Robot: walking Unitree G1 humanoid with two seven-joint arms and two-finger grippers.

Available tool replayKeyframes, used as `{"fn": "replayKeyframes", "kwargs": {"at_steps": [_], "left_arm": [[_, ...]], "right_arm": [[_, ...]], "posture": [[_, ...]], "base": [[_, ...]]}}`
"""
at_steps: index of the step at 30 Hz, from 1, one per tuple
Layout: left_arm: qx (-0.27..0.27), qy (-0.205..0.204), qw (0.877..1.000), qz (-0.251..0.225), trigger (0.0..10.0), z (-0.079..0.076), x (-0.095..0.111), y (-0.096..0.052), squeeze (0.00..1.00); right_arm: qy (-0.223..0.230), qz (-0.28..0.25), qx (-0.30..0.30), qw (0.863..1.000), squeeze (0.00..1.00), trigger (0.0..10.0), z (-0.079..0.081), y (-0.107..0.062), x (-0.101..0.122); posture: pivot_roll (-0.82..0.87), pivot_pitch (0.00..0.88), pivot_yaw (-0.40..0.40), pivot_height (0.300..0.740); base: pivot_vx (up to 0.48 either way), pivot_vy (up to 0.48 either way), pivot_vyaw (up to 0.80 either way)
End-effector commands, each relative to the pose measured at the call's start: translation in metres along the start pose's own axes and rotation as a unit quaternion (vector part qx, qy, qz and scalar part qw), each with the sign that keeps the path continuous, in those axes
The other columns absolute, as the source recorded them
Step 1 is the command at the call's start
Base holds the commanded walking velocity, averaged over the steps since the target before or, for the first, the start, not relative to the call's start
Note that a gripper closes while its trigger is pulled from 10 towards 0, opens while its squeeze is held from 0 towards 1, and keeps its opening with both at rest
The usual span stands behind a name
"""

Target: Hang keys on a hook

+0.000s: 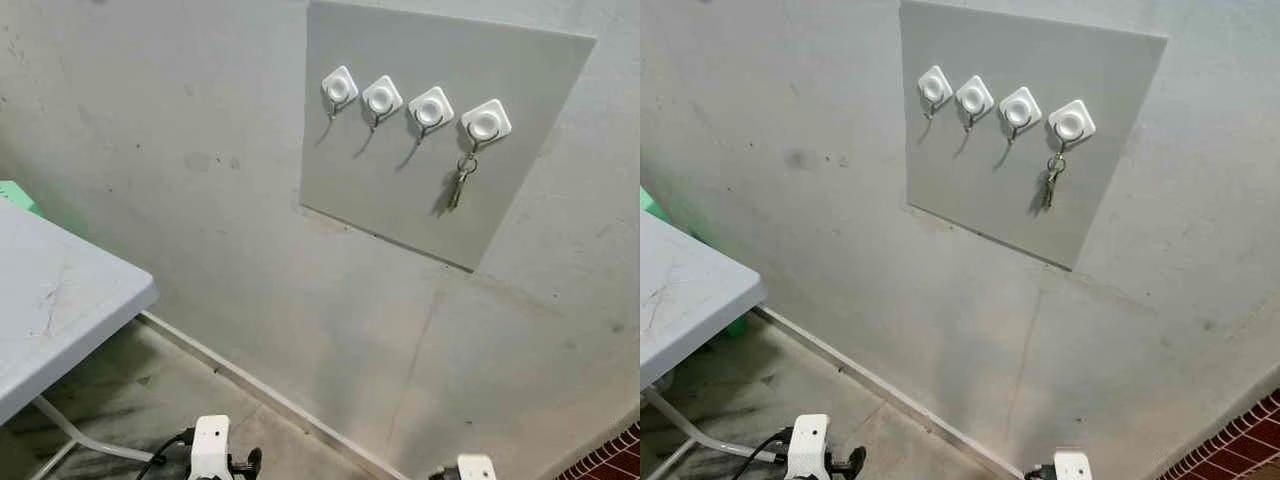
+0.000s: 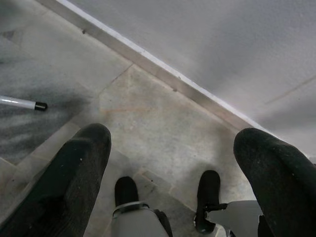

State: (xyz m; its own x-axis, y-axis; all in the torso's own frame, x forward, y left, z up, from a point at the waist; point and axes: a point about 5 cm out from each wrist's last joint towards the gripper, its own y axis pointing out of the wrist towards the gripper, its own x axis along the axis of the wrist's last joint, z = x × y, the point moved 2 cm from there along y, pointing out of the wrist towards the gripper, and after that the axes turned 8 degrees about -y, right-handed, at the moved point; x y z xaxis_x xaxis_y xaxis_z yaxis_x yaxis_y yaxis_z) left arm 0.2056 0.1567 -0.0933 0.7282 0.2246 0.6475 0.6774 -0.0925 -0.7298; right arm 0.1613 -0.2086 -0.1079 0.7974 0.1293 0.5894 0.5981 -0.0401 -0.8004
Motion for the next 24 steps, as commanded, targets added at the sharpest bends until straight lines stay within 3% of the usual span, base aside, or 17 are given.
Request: {"fn": "replayKeyframes", "kwargs": {"at_steps": [1,11,24], "left_arm": [[0.010,-0.003,1.000,0.009,10.0,0.009,-0.006,-0.003,0.00],[0.027,-0.003,1.000,0.010,10.0,0.023,-0.006,-0.006,0.00],[0.024,-0.002,1.000,0.007,10.0,0.023,-0.003,-0.005,0.00]], "right_arm": [[0.006,0.008,-0.010,1.000,0.00,10.0,-0.003,-0.001,-0.005],[0.009,0.014,-0.016,1.000,0.00,10.0,-0.005,-0.004,-0.012],[-0.014,0.015,-0.011,1.000,0.00,10.0,-0.003,-0.004,-0.011]], "posture": [[-0.02,0.000,-0.031,0.740],[-0.02,0.000,-0.030,0.740],[-0.02,0.000,-0.035,0.740]], "base": [[0.000,0.000,0.00],[0.000,0.000,0.00],[0.000,0.000,0.80]]}}
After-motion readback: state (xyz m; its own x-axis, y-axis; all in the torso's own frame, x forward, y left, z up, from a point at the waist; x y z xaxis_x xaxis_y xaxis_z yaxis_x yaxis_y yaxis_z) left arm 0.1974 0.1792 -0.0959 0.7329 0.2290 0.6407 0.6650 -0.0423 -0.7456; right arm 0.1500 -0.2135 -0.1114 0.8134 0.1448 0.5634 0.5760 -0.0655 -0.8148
